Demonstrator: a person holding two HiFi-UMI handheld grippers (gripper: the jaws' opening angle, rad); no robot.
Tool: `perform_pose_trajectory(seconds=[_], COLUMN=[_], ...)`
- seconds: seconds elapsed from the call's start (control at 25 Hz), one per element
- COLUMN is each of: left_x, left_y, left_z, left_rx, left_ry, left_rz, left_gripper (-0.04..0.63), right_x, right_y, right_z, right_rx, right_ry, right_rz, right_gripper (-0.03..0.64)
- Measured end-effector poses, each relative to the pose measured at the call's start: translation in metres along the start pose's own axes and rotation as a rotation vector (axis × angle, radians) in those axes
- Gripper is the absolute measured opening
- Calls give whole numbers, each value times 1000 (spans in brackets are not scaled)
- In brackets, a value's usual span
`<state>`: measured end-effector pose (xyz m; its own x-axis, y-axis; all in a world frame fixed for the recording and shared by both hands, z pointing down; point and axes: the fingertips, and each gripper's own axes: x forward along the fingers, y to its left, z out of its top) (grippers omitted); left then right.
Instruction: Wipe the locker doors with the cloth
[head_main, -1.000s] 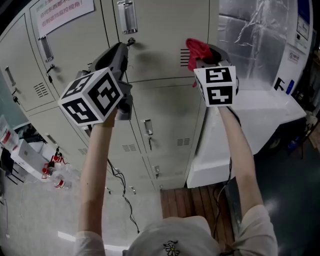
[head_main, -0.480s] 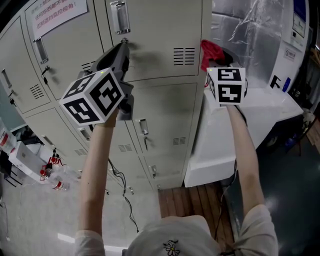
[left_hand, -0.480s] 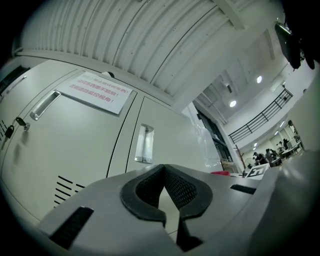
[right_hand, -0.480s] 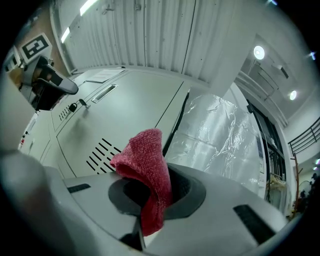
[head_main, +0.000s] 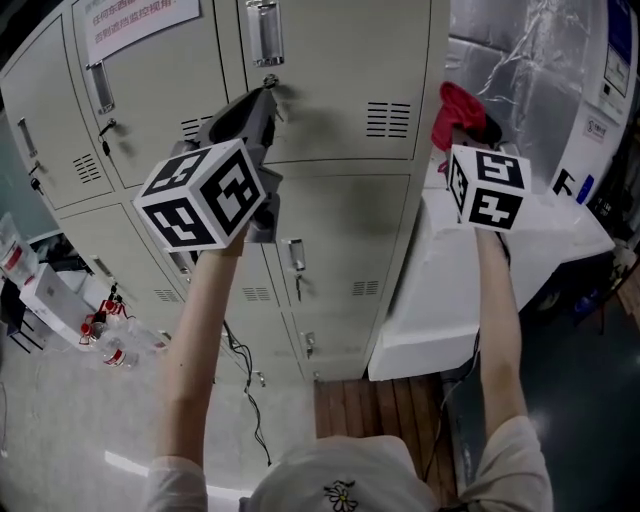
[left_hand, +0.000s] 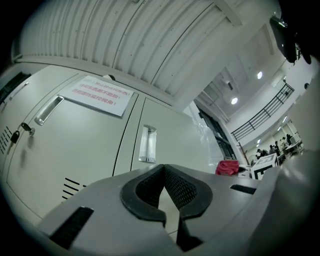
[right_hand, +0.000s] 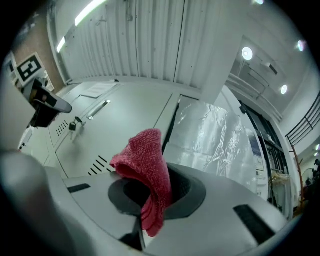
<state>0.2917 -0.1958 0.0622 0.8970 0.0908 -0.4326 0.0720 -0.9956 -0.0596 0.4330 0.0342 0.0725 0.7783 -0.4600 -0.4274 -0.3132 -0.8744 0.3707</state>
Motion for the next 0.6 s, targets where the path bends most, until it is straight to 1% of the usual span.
perform_pose_trajectory(seconds=[0.08,0.2,0.32,0.48,0.6], left_x=[-5,-19,-41,-78,-101], left_y=[-4,-16,-32,-45,-45], left_z=[5,11,12,2,-14], left_rx=[30,79,123,156,184], left_ry=[-22,-66,-110,-136,-132], left_rz=[9,16,24,61,107], left_gripper=[17,17,17,17,16], right_x=[-9,-30,-57,-92,-111], right_y=[6,21,40,69,90], right_z=[24,56,74,75,60], right_rx=[10,52,96,132,173], right_ry=[-67,-169,-251,-312,-308], right_rz=[22,62,86,100,99], right_gripper=[29,29,29,29,29])
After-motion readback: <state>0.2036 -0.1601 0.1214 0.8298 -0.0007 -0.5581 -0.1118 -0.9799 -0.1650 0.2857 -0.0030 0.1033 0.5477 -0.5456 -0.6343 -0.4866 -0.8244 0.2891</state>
